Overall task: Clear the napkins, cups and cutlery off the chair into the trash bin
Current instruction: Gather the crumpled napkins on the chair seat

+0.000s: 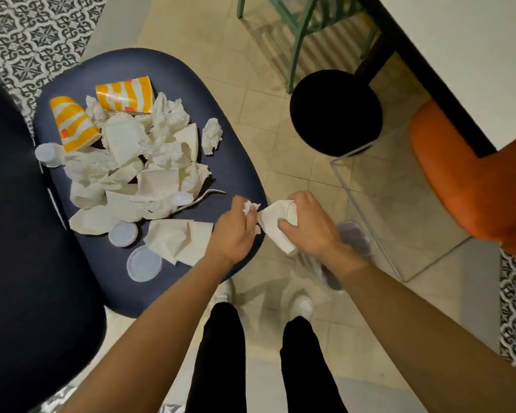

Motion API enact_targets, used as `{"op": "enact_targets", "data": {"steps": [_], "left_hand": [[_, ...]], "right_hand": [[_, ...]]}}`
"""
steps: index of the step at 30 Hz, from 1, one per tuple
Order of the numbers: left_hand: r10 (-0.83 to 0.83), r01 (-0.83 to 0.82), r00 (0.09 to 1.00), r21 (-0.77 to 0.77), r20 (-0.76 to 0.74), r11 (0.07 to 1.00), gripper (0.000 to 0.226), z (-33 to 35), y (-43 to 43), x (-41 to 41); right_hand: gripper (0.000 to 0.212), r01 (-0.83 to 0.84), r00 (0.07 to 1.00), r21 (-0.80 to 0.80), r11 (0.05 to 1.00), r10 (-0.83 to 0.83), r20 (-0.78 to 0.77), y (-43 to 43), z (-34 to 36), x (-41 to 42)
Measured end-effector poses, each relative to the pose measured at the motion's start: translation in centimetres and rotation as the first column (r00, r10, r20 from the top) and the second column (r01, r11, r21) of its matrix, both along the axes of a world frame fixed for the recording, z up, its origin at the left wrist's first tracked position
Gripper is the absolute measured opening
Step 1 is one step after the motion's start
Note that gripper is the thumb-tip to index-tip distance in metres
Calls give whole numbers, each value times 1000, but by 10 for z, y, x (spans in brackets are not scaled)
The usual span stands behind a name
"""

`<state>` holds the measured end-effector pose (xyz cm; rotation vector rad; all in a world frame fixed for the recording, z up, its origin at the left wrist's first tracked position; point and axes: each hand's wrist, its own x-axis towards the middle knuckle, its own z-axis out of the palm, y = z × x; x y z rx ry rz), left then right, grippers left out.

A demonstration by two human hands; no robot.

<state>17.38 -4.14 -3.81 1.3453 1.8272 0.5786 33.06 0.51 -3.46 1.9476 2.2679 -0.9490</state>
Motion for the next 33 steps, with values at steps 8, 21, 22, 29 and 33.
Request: {"op": "enact_targets", "data": {"steps": [8,21,22,29,33], "left_hand": [[120,-115,992,-99,45,988,20,-40,-13,107],[219,-170,962,-269,165,948,23,-143,-21,227],[219,-166,963,-290,158,942,24,-157,-21,235],[241,-176,962,-385,129,906,29,-227,-15,276],[186,-112,970,-396,154,912,37,-264,-4,294]], "right_hand": [[42,219,967,-87,972,-228,-117,-6,-31,106],[19,541,825,-105,835,-550,-126,-17,-132,218],[20,553,818,-95,828,-561,-129,-20,-147,225],[28,424,905,43,905,-421,-67,-32,-232,245],[19,320,945,72,945,-323,40,-29,-281,251]]}}
